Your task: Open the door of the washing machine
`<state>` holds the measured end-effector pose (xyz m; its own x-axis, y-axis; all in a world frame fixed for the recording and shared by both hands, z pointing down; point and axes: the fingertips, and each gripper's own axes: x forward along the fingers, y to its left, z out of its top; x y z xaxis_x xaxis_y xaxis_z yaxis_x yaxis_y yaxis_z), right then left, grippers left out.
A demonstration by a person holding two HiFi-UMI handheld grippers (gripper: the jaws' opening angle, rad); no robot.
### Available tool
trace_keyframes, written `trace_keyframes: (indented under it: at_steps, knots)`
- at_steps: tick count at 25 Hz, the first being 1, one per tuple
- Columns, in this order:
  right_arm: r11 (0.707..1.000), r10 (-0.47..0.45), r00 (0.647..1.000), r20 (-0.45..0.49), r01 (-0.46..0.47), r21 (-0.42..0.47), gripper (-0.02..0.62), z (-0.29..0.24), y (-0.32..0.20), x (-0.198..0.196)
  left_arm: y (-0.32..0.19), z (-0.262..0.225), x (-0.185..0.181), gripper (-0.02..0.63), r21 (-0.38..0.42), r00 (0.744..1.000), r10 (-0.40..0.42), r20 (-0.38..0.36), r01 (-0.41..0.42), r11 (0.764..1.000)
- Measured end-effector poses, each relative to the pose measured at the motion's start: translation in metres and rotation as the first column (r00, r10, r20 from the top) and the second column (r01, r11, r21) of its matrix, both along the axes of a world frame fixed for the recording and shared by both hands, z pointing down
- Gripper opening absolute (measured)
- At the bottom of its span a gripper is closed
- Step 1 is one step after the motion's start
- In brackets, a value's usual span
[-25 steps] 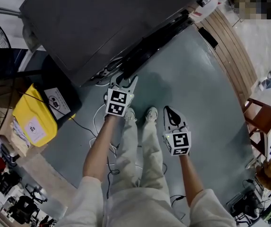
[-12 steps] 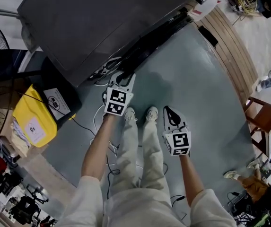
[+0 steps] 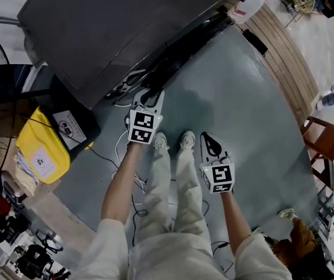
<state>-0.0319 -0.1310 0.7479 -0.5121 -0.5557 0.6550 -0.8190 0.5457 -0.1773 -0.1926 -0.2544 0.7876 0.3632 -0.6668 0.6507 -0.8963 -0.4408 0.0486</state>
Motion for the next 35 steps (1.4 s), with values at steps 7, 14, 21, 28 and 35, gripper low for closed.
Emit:
trace_keyframes:
  at_steps: [7,14,21,28,35]
  knots:
    - [1.0,0.01,1.0,-0.001,-0.01,-0.003,0.0,0.003,0.005,0.004,0.001,-0.001,0.0,0.074,0.009,1.0,-0.008,0.011,0.008,1.0]
    - [1.0,0.013,1.0,0.0,-0.013,-0.003,0.0,0.004,0.01,0.005,0.002,-0.001,0.0,0.074,0.017,0.999,-0.026,0.02,0.026,1.0]
    - [1.0,0.014,1.0,-0.005,-0.014,-0.005,-0.002,0.004,0.013,0.008,0.006,-0.001,0.003,0.073,0.014,0.999,-0.032,0.023,0.031,0.999]
    - [1.0,0.031,0.999,-0.016,-0.031,0.001,-0.002,0.0,0.012,0.016,0.045,0.002,0.061,0.067,0.005,0.997,0.074,-0.005,-0.074,0.997]
    - [0.995,0.095,0.995,-0.026,-0.095,0.009,-0.002,-0.004,0.013,0.047,0.061,0.001,0.105,0.08,-0.035,0.994,0.103,-0.041,-0.104,0.994]
